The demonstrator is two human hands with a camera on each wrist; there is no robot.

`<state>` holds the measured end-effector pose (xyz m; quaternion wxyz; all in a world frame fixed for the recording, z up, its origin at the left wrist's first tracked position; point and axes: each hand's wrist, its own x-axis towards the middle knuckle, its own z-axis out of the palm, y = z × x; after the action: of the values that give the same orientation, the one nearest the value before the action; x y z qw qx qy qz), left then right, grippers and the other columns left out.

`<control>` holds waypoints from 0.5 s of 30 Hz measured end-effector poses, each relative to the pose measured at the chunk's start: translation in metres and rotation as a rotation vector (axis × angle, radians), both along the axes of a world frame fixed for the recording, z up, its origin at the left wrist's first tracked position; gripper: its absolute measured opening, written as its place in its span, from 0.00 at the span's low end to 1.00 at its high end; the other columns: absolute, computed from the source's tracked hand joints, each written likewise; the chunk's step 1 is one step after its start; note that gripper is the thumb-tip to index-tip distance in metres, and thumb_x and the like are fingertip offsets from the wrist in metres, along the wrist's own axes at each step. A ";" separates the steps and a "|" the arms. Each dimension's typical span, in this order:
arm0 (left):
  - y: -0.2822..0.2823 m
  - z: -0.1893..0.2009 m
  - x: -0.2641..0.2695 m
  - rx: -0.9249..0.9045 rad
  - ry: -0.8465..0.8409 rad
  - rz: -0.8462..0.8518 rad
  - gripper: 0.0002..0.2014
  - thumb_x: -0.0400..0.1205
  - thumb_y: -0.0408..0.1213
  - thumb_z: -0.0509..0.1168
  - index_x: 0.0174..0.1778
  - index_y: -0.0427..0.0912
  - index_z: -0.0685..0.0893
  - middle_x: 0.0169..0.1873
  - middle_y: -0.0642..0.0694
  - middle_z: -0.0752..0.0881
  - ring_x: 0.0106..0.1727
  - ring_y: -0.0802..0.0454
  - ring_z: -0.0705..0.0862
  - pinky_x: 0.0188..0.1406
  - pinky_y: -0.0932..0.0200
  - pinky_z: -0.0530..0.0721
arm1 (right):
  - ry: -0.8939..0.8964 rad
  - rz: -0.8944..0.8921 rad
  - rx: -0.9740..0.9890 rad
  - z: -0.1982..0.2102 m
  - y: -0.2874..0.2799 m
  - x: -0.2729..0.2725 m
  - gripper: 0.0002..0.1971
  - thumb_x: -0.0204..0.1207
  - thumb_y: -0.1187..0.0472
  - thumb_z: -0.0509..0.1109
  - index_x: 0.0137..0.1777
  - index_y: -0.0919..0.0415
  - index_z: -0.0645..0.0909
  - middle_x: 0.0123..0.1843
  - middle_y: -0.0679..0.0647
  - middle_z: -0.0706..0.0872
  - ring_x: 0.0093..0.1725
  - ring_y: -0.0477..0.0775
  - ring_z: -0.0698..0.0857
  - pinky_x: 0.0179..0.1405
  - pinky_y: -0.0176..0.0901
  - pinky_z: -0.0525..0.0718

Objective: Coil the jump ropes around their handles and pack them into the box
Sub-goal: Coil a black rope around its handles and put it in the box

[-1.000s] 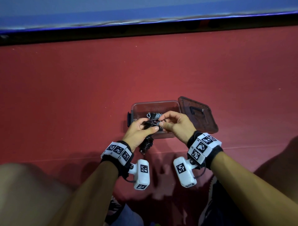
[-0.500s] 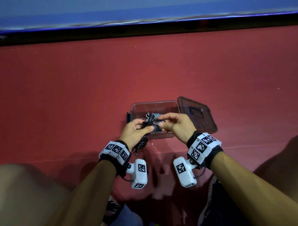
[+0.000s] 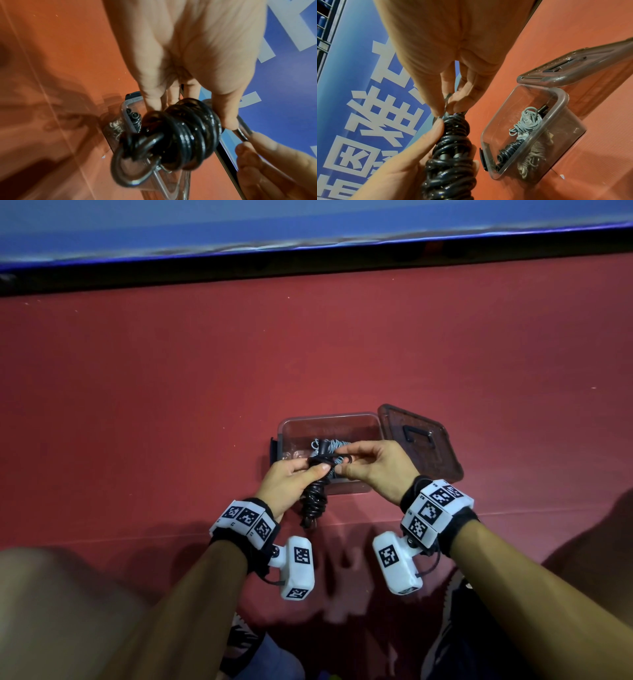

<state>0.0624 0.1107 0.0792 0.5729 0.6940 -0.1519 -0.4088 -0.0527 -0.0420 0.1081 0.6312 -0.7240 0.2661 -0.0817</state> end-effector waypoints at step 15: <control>0.002 0.010 -0.003 -0.150 0.131 -0.011 0.15 0.84 0.26 0.68 0.66 0.35 0.87 0.59 0.34 0.90 0.66 0.35 0.87 0.72 0.44 0.82 | -0.023 -0.123 0.196 0.007 0.002 0.000 0.07 0.81 0.69 0.72 0.41 0.70 0.86 0.32 0.61 0.86 0.26 0.49 0.84 0.30 0.37 0.86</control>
<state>0.0590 0.1130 0.0891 0.6298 0.6200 -0.1481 -0.4439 -0.0530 -0.0399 0.1152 0.6959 -0.6401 0.3093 -0.1020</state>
